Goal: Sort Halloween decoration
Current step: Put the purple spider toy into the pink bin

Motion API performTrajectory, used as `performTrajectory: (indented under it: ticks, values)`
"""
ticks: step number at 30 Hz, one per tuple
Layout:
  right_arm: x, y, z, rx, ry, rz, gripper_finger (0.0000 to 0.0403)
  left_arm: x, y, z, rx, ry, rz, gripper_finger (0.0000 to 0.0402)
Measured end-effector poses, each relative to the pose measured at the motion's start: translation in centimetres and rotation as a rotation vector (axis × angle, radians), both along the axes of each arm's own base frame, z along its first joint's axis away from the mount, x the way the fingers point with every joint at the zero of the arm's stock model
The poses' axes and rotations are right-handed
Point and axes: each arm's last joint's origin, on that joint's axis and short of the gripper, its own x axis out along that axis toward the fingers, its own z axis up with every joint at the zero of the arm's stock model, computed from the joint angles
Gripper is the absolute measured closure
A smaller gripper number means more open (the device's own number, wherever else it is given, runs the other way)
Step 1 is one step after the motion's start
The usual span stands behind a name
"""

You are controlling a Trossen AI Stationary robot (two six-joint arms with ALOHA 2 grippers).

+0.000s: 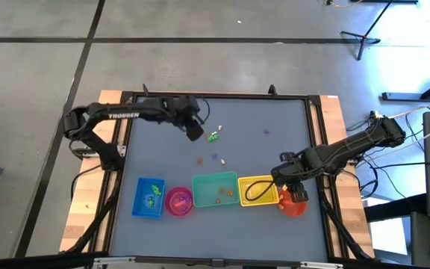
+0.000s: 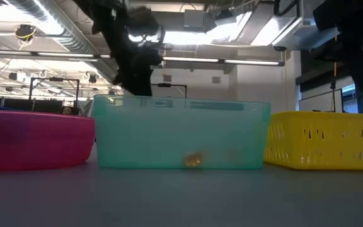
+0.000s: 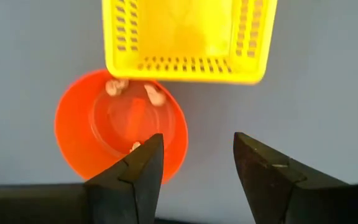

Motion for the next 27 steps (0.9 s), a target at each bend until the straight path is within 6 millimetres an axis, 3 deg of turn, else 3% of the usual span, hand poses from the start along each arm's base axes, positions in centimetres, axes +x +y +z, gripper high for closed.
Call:
performTrajectory:
  ticks: [6, 13, 20, 27]
  values:
    - [0.7, 0.3, 0.1, 0.024, -0.077, 0.029, 0.0212, -2.5, 4.4, -0.1, -0.057, -0.014, 0.016, 0.0257]
    - [1.0, 0.4, 0.2, 0.024, -0.116, 0.07, 0.0212, -4.2, 7.6, -1.4, -0.077, 0.025, 0.001, 0.0257]
    - [1.0, 0.3, 0.2, 0.005, -0.122, 0.067, 0.0212, -4.6, 8.6, -3.9, -0.137, 0.115, -0.114, 0.0257]
    - [1.0, 0.3, 0.2, 0.001, -0.123, 0.066, 0.0212, -5.2, 8.1, -5.6, -0.206, 0.266, -0.251, 0.0257]
